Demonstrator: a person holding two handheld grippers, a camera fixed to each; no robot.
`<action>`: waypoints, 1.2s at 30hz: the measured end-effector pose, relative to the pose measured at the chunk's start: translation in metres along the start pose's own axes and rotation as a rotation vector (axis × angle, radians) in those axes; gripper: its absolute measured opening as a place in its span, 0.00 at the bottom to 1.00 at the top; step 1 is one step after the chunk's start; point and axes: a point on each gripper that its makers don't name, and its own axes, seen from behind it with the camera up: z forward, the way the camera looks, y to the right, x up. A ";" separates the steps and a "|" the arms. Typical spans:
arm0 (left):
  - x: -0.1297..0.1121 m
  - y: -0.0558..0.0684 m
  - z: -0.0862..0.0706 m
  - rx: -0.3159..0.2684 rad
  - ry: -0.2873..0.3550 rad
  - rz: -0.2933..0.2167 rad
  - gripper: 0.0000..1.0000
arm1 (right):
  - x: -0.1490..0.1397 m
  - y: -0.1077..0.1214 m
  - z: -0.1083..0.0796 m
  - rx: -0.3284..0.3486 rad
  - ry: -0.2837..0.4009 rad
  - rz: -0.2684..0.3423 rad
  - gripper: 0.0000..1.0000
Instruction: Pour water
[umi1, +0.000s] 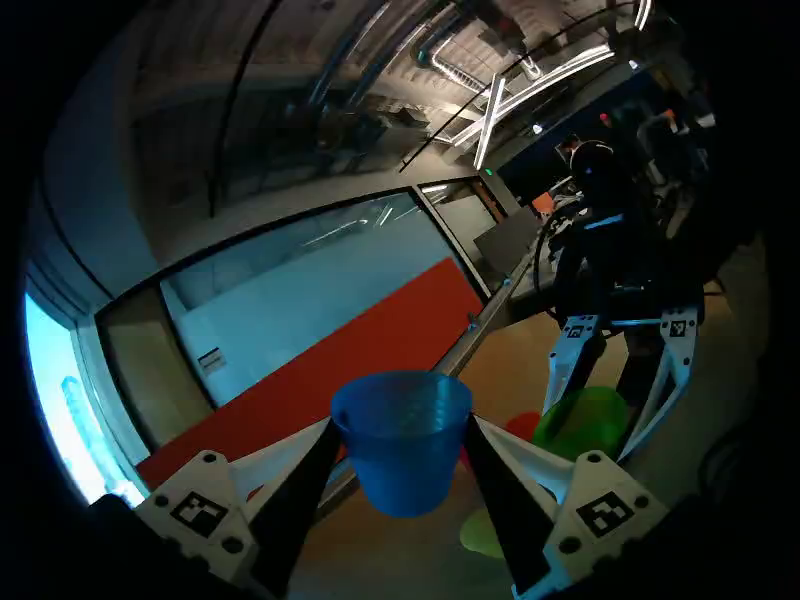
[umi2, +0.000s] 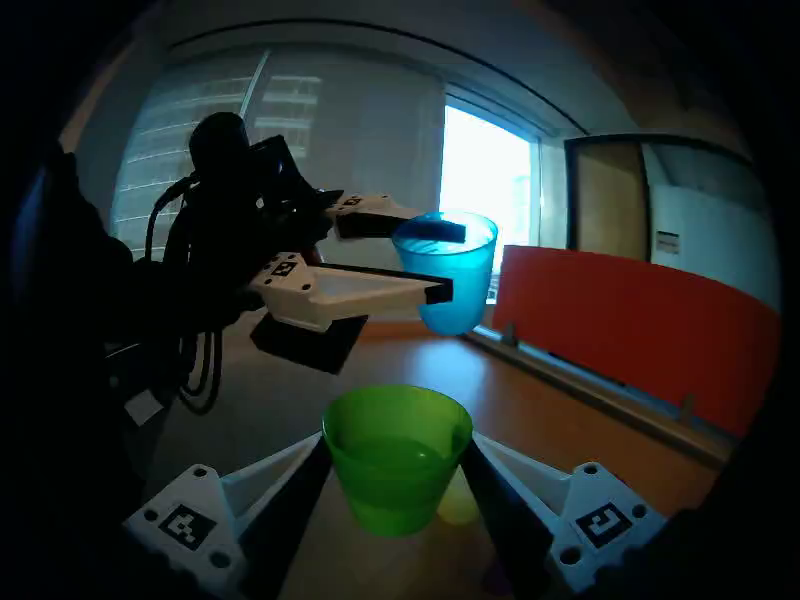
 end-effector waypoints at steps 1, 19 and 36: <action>0.000 0.000 0.000 -0.001 -0.002 -0.020 0.84 | 0.000 0.000 0.000 -0.001 0.000 0.000 0.89; -0.012 -0.001 0.000 -0.043 -0.054 -0.443 0.84 | 0.001 0.002 0.000 -0.007 0.004 0.003 0.89; -0.026 0.011 -0.006 -0.083 -0.109 -0.508 0.84 | -0.001 0.001 -0.001 -0.006 -0.010 0.006 0.89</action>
